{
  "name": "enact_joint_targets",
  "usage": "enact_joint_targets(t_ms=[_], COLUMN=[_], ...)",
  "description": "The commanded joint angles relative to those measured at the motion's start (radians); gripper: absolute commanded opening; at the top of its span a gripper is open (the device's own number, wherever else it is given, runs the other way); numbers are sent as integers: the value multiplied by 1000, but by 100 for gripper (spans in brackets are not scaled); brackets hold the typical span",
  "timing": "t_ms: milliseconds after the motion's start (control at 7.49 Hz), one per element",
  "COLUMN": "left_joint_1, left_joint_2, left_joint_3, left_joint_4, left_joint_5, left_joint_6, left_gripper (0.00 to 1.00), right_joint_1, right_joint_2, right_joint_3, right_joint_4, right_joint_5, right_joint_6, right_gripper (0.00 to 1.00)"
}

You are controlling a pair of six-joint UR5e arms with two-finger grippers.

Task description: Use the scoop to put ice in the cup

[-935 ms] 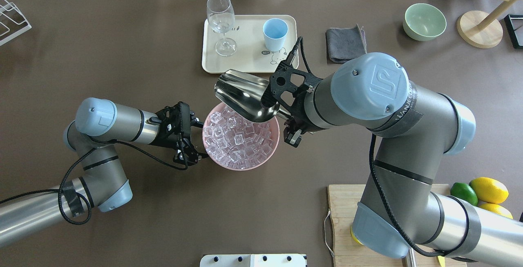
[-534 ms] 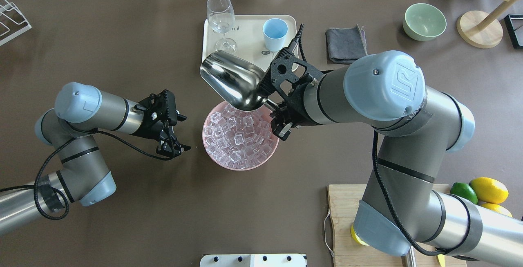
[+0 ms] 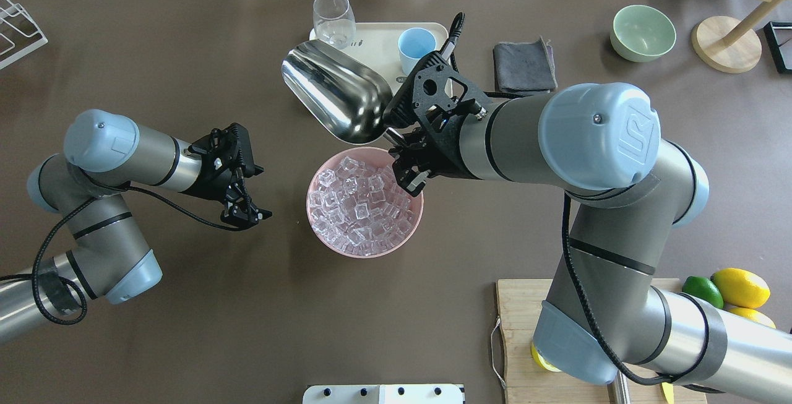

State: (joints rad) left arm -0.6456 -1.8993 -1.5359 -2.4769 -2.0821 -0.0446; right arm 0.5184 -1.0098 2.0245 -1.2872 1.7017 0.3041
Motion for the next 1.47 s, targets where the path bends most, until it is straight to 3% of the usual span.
enact_joint_targets(t_ms=[0,267,401,935,1336], left_joint_1=[-26,-25,-25,-23,-22], left_joint_2=[5,8,8,8,8], left_joint_3=[-1,-10,-12,-13,-13], left_joint_4=[21,21,21,21,21], left_joint_5=[-30,-30,-30,-30,-30], left_joint_6=[0,-1,-1,-1,-1], left_gripper=[98,98,98,98,98], right_joint_1=[2,2,2,63,94], right_joint_2=[0,3,13,82,149], right_joint_3=[-6,-33,-44,-17,-12], right_joint_4=[54,42,-56,-598,-1025], right_joint_5=[-36,-31,-14,257,311], right_joint_6=[23,21,20,-48,-260], right_gripper=[0,0,0,0,0])
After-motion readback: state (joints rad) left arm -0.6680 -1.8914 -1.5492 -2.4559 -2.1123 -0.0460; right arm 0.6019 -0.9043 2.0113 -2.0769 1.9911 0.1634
